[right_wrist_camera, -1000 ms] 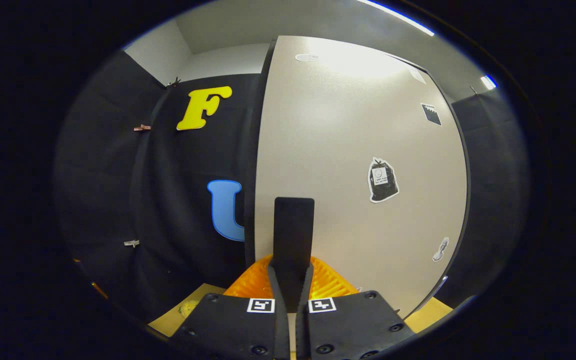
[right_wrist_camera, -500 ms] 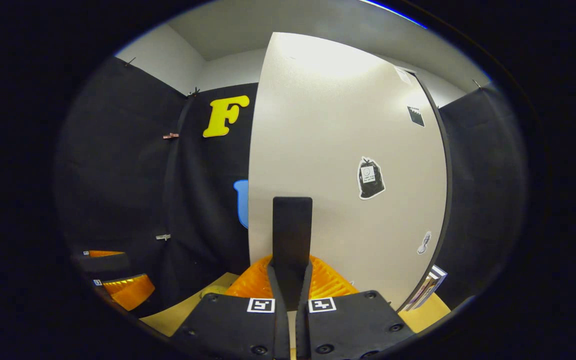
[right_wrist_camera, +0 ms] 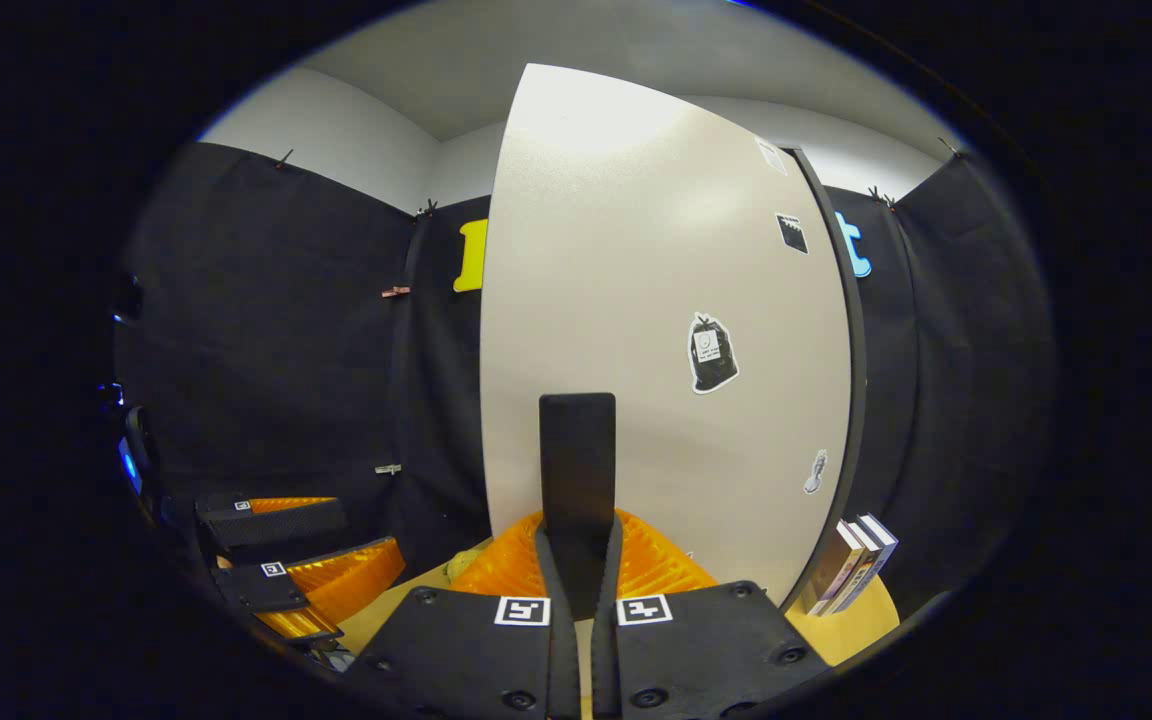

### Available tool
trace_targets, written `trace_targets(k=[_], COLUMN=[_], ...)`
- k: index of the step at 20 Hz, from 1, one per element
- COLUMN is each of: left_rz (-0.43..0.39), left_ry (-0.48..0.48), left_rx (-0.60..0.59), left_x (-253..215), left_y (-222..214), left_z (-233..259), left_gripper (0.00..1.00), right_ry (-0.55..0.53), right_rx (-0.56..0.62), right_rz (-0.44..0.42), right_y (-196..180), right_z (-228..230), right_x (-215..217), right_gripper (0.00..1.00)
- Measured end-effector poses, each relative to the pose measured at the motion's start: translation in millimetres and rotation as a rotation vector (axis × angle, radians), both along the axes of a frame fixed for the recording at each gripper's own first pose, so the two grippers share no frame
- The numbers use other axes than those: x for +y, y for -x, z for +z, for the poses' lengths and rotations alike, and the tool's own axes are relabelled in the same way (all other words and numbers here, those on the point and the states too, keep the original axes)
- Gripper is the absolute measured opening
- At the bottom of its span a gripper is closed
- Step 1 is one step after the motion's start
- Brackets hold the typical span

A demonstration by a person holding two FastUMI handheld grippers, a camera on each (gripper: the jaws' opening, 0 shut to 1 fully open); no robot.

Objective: Open the cabinet door with the right hand, grasp the bottle in the cabinet with the left hand and place it on the coaster, then close the cabinet door with the right hand.

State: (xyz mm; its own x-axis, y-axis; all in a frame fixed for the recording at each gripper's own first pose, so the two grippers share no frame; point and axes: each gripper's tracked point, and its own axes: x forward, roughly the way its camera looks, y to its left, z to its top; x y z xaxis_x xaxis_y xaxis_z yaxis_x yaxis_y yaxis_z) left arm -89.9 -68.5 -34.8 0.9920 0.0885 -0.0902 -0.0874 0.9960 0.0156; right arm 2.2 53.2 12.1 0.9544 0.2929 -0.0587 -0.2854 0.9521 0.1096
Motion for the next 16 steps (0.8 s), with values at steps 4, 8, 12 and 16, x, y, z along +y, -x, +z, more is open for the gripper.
trace_targets(k=[4, 8, 12, 16], left_rz=[0.014, 0.02, 0.004, -0.047], left_ry=[0.057, 0.056, 0.052, 0.077], left_rx=[-0.006, -0.008, 0.006, 0.013], left_x=[-35, -64, -96, -130], left_y=[5, 3, -6, -22], left_z=[4, 6, 1, 2], left_gripper=[0.94, 0.94, 0.94, 0.94], right_ry=[-0.022, -0.025, -0.016, -0.012], right_rx=[-0.005, -0.016, -0.015, -0.01], right_rz=[0.035, 0.022, -0.044, -0.12], right_y=[29, 54, 68, 76], right_z=[3, 6, 6, 4], right_x=[-35, -75, -124, -174], right_gripper=[0.09, 0.09, 0.08, 0.08])
